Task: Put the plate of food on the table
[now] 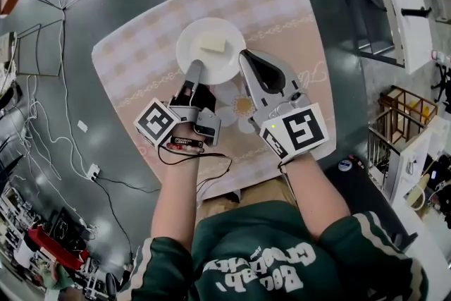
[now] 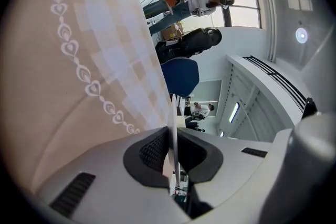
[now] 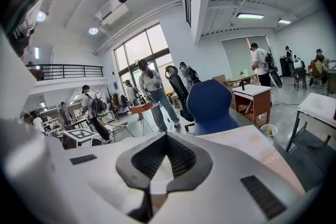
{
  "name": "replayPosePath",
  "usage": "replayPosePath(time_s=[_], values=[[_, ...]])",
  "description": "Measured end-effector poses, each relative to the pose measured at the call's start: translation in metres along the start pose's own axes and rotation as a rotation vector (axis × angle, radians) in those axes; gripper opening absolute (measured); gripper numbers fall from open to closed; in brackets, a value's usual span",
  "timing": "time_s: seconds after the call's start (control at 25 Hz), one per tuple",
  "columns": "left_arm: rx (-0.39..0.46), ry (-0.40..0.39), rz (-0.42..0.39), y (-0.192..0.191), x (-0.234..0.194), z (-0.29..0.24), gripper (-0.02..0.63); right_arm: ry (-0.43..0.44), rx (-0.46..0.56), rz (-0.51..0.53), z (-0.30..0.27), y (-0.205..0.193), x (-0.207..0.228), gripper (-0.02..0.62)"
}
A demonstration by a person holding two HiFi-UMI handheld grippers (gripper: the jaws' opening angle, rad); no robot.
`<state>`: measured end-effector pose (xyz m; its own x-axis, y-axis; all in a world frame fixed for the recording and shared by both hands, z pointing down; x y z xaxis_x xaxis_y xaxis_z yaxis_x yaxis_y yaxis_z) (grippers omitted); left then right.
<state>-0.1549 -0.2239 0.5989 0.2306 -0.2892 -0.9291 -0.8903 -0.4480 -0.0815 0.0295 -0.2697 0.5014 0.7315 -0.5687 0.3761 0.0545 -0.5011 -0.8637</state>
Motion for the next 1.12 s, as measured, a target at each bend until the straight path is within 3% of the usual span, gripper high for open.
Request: replayPosePath(time_s=[0.52, 0.76, 1.12], values=[[-0.042, 0.062, -0.021, -0.01, -0.016, -0.004, 0.028, 0.007, -0.014, 0.007, -0.003, -0.007, 0.001, 0.015], [-0.07, 0.119, -0.067, -0.01, -0.023, -0.006, 0.028, 0.003, -0.019, -0.003, -0.004, -0.01, 0.007, 0.015], [-0.051, 0.129, -0.034, -0.014, -0.025, -0.005, 0.028, 0.018, -0.023, -0.005, -0.004, -0.011, 0.007, 0.015]])
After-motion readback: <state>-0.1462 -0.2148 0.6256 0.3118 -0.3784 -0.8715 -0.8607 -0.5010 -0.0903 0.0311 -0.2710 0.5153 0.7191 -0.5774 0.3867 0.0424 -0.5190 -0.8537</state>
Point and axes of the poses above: the fingertips, and each gripper's own axes: z backward along the fingers, x to its right, y out of its top, the point moved 8 cm from there along z, backward along the fingers, and after that the axes turned 6 degrees about -z, right-handed, at the moved point
